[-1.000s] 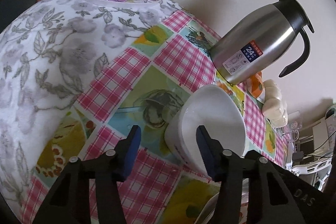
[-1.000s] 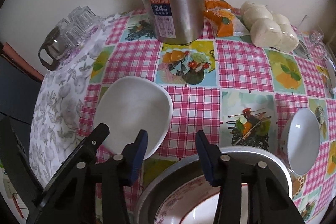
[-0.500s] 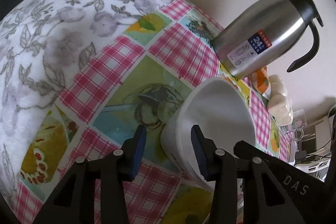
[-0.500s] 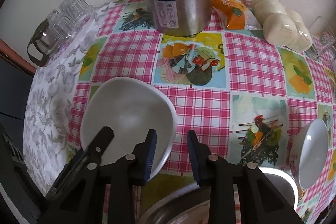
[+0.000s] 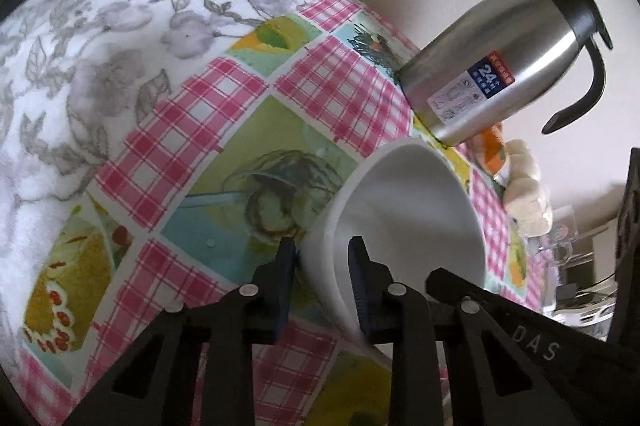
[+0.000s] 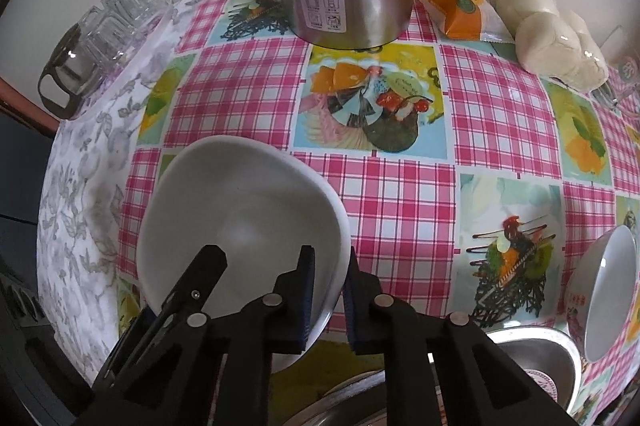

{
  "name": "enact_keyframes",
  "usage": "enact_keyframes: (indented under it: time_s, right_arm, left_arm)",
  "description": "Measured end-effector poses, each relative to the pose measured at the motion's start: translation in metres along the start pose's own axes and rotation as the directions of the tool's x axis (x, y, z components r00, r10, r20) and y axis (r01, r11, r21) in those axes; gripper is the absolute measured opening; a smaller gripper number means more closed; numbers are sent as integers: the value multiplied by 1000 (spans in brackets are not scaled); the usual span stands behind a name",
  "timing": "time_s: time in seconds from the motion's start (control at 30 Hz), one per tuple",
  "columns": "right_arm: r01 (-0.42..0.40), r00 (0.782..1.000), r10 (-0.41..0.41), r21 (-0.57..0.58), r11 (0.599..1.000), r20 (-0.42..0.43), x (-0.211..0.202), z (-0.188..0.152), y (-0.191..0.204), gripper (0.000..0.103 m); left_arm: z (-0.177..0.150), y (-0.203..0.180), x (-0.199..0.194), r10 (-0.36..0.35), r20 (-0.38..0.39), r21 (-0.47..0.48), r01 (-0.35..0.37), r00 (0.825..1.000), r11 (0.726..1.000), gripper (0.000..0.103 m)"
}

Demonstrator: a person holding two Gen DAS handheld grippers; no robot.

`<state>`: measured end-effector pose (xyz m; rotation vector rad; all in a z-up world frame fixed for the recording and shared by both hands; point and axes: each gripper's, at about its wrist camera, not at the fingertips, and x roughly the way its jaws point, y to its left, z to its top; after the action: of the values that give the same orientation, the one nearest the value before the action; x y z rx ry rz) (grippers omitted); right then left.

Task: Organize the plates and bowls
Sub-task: 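Close both tools on the white square bowl's rim and lift it, then carry the white square bowl with both tools over the steel basin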

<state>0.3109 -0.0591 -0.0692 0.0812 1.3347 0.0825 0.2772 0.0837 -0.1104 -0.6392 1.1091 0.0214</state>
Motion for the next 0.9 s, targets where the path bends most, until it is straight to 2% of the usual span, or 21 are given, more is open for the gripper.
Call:
enact_keyframes:
  time_s: [0.2,0.43,0.67,0.9]
  right_arm:
    - [-19,1000,19,7,1000,-1,-3,-4,-1,12]
    - [-48,999,47,7,999,18,-12,-8,2,12]
    - [-105,992,105,-2,994,74,-44,-16,2,13]
    - [-149,976,147,-2,989,163,-90,-33,-8,13]
  left_arm:
    - [0,3,-3,-2,-6,4,2,1000,1000,26]
    - [2,-1,-22,3,35,36,-4,999,999,25]
    - [3,-16,-62,-5,114,96,-6,993,995,25]
    - [-14,-40,-101,-25,177,165,-5,984,986,25]
